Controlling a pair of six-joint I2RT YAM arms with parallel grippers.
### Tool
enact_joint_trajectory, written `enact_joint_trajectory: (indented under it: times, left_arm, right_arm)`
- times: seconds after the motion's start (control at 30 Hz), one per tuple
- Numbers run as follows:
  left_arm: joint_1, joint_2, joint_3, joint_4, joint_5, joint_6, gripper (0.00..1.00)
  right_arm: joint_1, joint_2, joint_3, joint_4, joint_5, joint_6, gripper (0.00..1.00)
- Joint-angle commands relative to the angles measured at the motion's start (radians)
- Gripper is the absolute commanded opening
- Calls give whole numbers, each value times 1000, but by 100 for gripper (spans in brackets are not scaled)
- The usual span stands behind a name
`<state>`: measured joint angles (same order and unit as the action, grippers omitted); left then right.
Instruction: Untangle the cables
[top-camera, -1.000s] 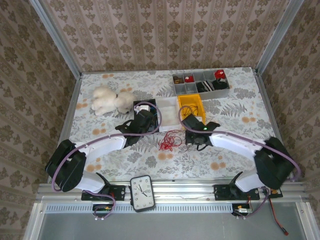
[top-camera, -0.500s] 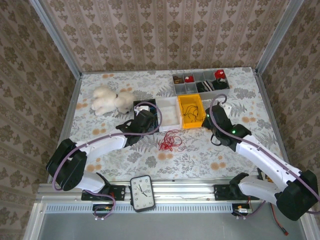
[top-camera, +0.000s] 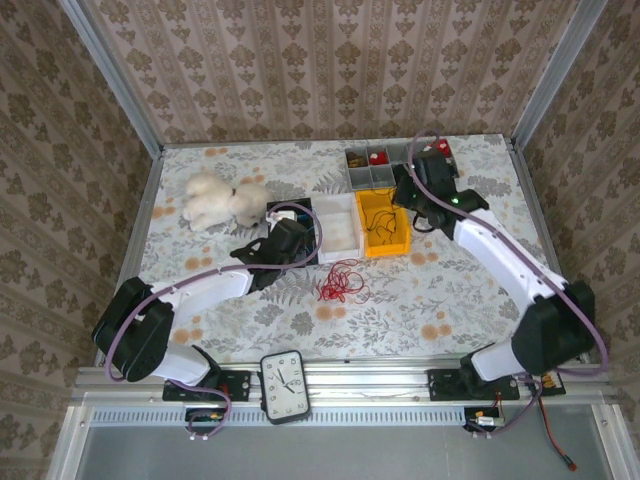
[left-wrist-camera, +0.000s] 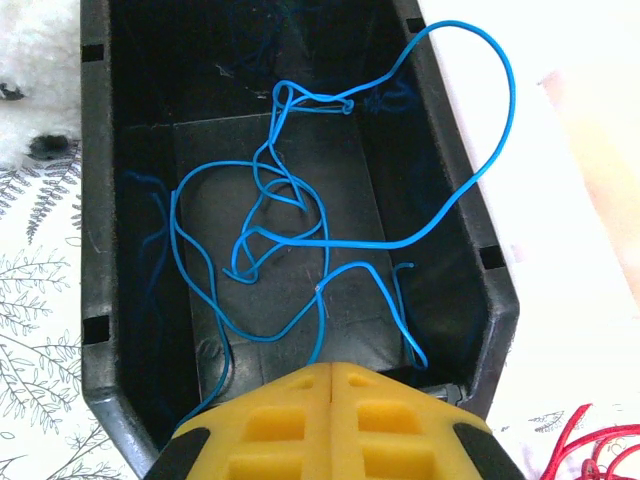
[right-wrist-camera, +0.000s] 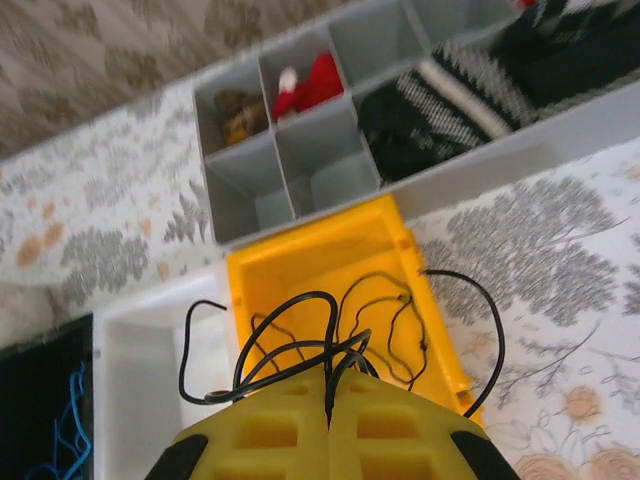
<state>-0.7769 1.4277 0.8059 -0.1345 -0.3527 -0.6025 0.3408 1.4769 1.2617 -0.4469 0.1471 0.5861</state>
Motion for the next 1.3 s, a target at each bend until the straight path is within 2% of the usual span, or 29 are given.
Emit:
enact_joint_trajectory:
  times: [0.0, 0.37, 0.43, 0.47, 0.5, 0.6, 0.73, 0.83, 0.93, 1.03, 1.07, 1.1, 1.2, 1.27]
  left_arm:
    - [6, 21, 30, -30, 6, -20, 0]
    - [6, 20, 32, -28, 10, -19, 0]
    - [6, 20, 32, -28, 12, -19, 0]
    - [6, 20, 32, -27, 14, -19, 0]
    - [5, 20, 32, -28, 11, -19, 0]
    - [6, 19, 32, -30, 9, -22, 0]
    - [6, 21, 32, -25, 16, -19, 0]
    - [7, 22, 27, 10, 51, 21, 0]
    - [12, 28, 29, 51, 158, 140, 0]
    - [10, 36, 52, 21, 267, 249, 0]
    - [6, 39, 56, 8, 296, 276, 3]
    - [0, 38, 58, -5, 312, 295, 12]
    - [-32, 43, 55, -28, 342, 347, 30]
    - [-62, 48, 50, -39, 351, 384, 38]
  right_arm:
    - [-8, 85, 67, -84, -120, -49, 3]
    - [-21, 313, 189, -84, -129, -51, 6]
    - [-29, 329, 195, -85, -128, -25, 19]
    - [-31, 328, 194, -85, -123, -16, 35]
    - [-29, 322, 188, -85, -114, -9, 45]
    - [-23, 256, 138, -67, -98, -5, 56]
    - [18, 132, 13, -16, -61, -38, 58]
    - [87, 43, -116, 46, -93, -74, 57]
    - [172, 5, -226, 81, -146, -89, 56]
    - [247, 18, -298, 82, -157, -76, 56]
    - [264, 29, -315, 69, -139, -54, 56]
    - [275, 42, -331, 62, -129, -34, 56]
    - [288, 82, -376, 62, -137, -11, 55]
    - [290, 105, -394, 65, -148, -11, 53]
